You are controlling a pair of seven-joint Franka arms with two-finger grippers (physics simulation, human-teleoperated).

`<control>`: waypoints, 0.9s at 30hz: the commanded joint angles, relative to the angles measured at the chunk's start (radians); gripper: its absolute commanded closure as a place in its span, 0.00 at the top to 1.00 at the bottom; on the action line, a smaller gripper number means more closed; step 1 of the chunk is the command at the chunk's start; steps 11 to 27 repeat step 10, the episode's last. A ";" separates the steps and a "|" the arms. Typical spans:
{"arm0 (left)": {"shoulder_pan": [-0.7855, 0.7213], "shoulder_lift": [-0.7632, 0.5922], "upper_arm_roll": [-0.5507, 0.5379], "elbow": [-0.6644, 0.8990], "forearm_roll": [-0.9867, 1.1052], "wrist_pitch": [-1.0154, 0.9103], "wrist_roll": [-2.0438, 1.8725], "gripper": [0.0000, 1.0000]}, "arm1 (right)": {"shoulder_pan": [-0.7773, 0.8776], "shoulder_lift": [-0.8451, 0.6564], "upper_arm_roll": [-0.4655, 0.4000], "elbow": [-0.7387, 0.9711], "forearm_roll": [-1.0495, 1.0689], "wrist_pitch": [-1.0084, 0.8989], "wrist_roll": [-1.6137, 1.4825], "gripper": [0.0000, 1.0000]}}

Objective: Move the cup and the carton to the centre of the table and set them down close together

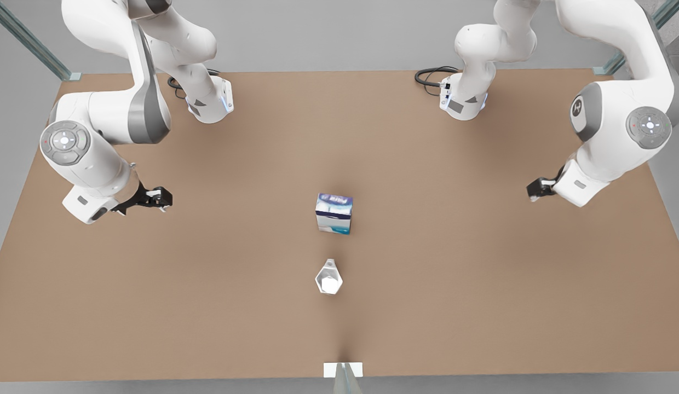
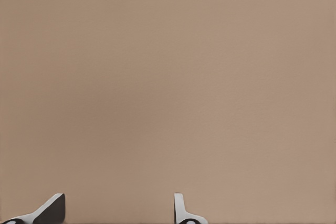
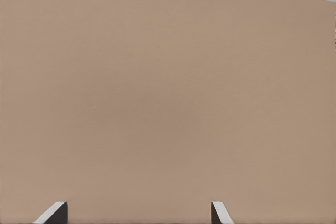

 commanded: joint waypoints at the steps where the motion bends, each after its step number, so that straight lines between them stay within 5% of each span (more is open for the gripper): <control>1: 0.042 0.002 -0.003 0.001 0.008 -0.001 0.025 1.00 | 0.001 0.000 0.000 0.000 0.000 0.000 0.000 1.00; 6: 0.091 -0.004 -0.133 0.013 0.056 -0.067 0.037 1.00 | 0.000 0.000 0.000 0.000 0.000 0.000 0.000 1.00; 27: 0.024 -0.006 -0.067 0.058 0.007 -0.154 -0.029 1.00 | 0.001 0.000 0.000 0.000 0.000 0.000 0.000 1.00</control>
